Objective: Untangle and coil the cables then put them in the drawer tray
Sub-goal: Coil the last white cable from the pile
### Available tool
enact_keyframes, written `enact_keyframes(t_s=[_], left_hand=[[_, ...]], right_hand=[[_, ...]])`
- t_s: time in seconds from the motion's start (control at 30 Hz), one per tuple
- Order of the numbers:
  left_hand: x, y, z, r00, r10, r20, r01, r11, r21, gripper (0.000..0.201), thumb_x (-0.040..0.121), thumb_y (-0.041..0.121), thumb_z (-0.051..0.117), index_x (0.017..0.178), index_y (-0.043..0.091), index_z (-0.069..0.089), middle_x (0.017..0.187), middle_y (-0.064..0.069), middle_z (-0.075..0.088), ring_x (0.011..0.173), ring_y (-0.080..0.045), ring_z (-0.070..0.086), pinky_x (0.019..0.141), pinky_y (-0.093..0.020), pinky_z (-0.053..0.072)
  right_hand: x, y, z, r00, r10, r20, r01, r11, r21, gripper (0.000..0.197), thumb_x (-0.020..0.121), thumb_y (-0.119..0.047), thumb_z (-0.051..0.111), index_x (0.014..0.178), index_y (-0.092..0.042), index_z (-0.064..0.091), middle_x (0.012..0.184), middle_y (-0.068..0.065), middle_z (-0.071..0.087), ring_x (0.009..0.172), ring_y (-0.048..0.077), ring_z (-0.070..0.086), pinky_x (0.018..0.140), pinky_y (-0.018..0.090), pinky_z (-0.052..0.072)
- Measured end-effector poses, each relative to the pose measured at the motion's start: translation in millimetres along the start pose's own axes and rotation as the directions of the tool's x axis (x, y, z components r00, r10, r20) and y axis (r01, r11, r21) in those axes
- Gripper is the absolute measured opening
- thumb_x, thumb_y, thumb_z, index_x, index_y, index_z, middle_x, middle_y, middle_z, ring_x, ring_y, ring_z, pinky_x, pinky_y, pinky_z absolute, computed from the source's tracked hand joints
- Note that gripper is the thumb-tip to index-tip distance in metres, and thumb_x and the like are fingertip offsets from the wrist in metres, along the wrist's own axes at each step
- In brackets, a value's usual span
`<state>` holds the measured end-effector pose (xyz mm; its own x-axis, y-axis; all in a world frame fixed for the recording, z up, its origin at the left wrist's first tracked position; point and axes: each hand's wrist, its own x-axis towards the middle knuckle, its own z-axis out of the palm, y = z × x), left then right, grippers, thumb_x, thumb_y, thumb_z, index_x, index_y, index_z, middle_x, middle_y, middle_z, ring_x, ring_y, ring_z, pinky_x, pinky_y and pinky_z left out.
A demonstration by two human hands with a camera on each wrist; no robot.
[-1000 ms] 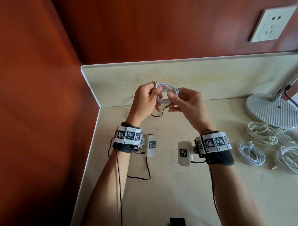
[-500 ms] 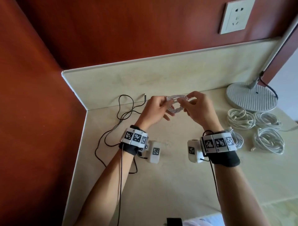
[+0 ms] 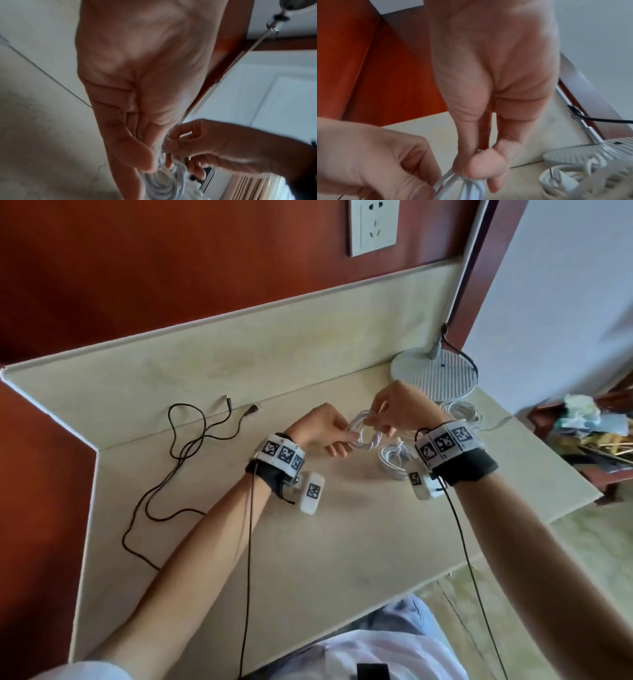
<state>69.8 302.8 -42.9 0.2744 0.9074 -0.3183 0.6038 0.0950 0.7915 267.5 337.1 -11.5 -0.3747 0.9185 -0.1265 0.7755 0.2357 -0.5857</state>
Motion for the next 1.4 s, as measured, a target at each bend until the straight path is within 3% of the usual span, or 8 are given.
enact_keyframes(t_s=[0.13, 0.27, 0.43, 0.6, 0.73, 0.93, 1.17, 1.4], left_hand=[[21, 2, 14, 0.998, -0.064, 0.007, 0.06, 0.971, 0.23, 0.037, 0.1, 0.032, 0.067, 0.092, -0.004, 0.074, 0.07, -0.01, 0.076, 0.057, -0.02, 0.073, 0.052, -0.025, 0.055], [28, 7, 14, 0.995, -0.103, -0.01, 0.096, 0.883, 0.46, 0.038, 0.1, 0.047, 0.06, 0.076, 0.018, 0.065, 0.054, 0.0, 0.068, 0.046, -0.013, 0.066, 0.063, -0.028, 0.051], [31, 12, 14, 0.974, -0.149, -0.172, 0.223, 0.774, 0.592, 0.053, 0.088, 0.067, 0.066, 0.074, 0.016, 0.065, 0.058, 0.002, 0.064, 0.062, -0.019, 0.065, 0.063, -0.03, 0.044], [30, 7, 22, 0.978, -0.138, -0.156, 0.189, 0.899, 0.395, 0.049, 0.091, 0.049, 0.074, 0.061, 0.012, 0.062, 0.05, -0.002, 0.067, 0.056, -0.027, 0.07, 0.071, -0.038, 0.058], [30, 13, 33, 0.973, -0.131, -0.193, 0.196, 0.908, 0.371, 0.04, 0.099, 0.039, 0.067, 0.073, 0.007, 0.064, 0.048, -0.001, 0.066, 0.044, -0.011, 0.063, 0.068, -0.035, 0.052], [29, 19, 37, 0.97, -0.186, -0.158, 0.233, 0.896, 0.377, 0.054, 0.107, 0.034, 0.051, 0.073, -0.004, 0.07, 0.057, -0.008, 0.07, 0.054, -0.016, 0.067, 0.082, -0.033, 0.051], [30, 14, 39, 0.955, -0.195, -0.223, 0.254, 0.926, 0.279, 0.049, 0.104, 0.039, 0.057, 0.07, 0.004, 0.062, 0.065, -0.008, 0.073, 0.044, -0.006, 0.057, 0.062, -0.026, 0.041], [28, 14, 43, 0.898, -0.127, -0.422, 0.216, 0.961, 0.171, 0.039, 0.09, 0.035, 0.078, 0.112, 0.011, 0.056, 0.1, -0.002, 0.064, 0.086, -0.018, 0.061, 0.075, -0.032, 0.051]], right_hand=[[23, 8, 0, 0.994, 0.017, 0.11, -0.003, 0.991, -0.131, 0.018, 0.086, -0.025, 0.085, 0.082, -0.011, 0.075, 0.062, -0.002, 0.075, 0.056, 0.009, 0.073, 0.073, 0.032, 0.064], [35, 12, -5, 0.982, -0.002, 0.189, 0.041, 0.979, -0.199, 0.019, 0.086, -0.026, 0.086, 0.085, -0.009, 0.077, 0.059, -0.002, 0.073, 0.053, 0.008, 0.072, 0.064, 0.024, 0.058], [44, 16, -4, 0.977, -0.033, 0.209, 0.085, 0.966, -0.245, 0.013, 0.087, -0.018, 0.085, 0.091, -0.007, 0.079, 0.064, -0.002, 0.071, 0.057, 0.009, 0.071, 0.056, 0.019, 0.054], [43, 26, -4, 0.977, -0.09, 0.193, 0.136, 0.961, -0.239, 0.008, 0.09, -0.01, 0.081, 0.096, -0.006, 0.079, 0.061, -0.004, 0.063, 0.056, 0.006, 0.063, 0.045, 0.012, 0.045], [45, 29, -2, 0.972, -0.131, 0.196, 0.177, 0.954, -0.242, 0.007, 0.092, -0.002, 0.076, 0.099, -0.002, 0.073, 0.073, 0.001, 0.061, 0.061, 0.012, 0.062, 0.042, 0.012, 0.041], [52, 33, 0, 0.974, -0.153, 0.167, 0.194, 0.945, -0.264, 0.024, 0.086, -0.005, 0.082, 0.072, -0.015, 0.065, 0.081, 0.002, 0.065, 0.065, 0.012, 0.062, 0.05, 0.015, 0.04], [54, 37, -8, 0.956, -0.167, 0.243, 0.229, 0.94, -0.253, 0.014, 0.088, 0.002, 0.073, 0.086, -0.011, 0.078, 0.071, -0.001, 0.069, 0.067, 0.013, 0.069, 0.061, 0.022, 0.052], [52, 42, -5, 0.957, -0.211, 0.197, 0.249, 0.949, -0.193, 0.018, 0.09, -0.009, 0.078, 0.107, -0.014, 0.075, 0.102, 0.001, 0.071, 0.088, 0.017, 0.07, 0.068, 0.021, 0.05]])
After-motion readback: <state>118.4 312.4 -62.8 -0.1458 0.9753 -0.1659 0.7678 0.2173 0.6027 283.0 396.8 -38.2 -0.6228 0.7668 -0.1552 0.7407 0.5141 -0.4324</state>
